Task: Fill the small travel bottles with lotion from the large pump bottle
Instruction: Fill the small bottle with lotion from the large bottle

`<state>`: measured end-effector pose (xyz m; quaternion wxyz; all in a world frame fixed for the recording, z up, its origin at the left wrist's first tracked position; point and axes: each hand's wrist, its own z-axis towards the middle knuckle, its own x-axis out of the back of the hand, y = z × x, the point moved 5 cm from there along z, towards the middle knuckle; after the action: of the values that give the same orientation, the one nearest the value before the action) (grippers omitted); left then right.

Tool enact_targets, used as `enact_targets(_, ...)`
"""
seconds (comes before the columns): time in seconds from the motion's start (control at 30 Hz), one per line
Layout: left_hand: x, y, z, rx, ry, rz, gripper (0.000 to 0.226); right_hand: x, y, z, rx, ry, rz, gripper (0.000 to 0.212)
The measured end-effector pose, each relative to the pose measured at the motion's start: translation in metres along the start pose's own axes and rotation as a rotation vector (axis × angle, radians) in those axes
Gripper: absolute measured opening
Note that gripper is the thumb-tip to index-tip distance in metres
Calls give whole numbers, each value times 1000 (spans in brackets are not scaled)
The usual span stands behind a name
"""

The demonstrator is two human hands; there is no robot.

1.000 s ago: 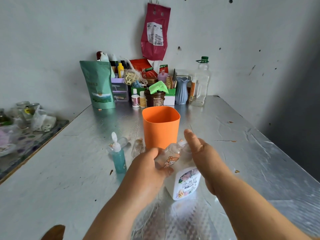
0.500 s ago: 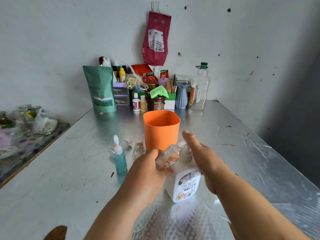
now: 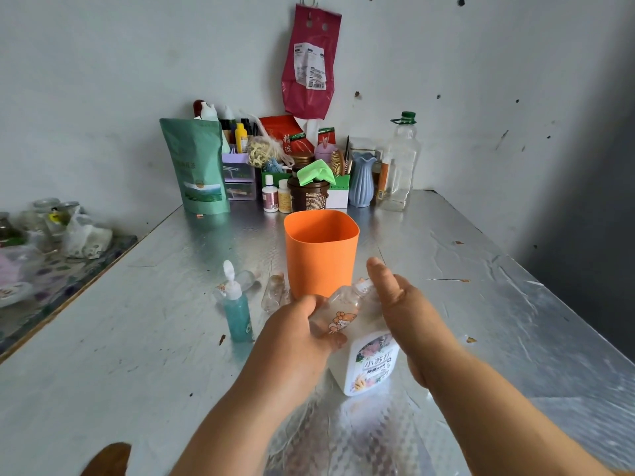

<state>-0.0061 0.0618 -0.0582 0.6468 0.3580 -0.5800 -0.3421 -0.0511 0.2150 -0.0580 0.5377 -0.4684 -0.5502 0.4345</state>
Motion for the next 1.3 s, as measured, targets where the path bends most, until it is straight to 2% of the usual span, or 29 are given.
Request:
enact_targets(0.17, 1, 3, -3, -12, -3, 6, 23, 3, -1, 0, -35, -35, -4, 64)
enact_targets(0.33, 3, 5, -5, -1, -15, -30, 23, 2, -1, -1, -76, -67, 8, 84)
enact_targets(0.5, 2, 4, -3, -10, -8, -45, 25, 3, -5, -2, -81, -77, 23, 71)
enact_targets(0.77, 1, 2, -3, -26, 13, -18, 26, 1, -2, 0, -29, -57, 1, 73)
enact_targets(1.0, -2, -3, 0, -30, 12, -41, 31, 3, -2, 0, -7, -45, 13, 67)
enact_targets(1.2, -2, -3, -2, -13, 4, -42, 24, 2, -4, -2, -17, -27, 6, 54)
enact_targets(1.3, -2, -1, -2, -8, -8, -56, 23, 3, -7, -4, -30, -72, -20, 64)
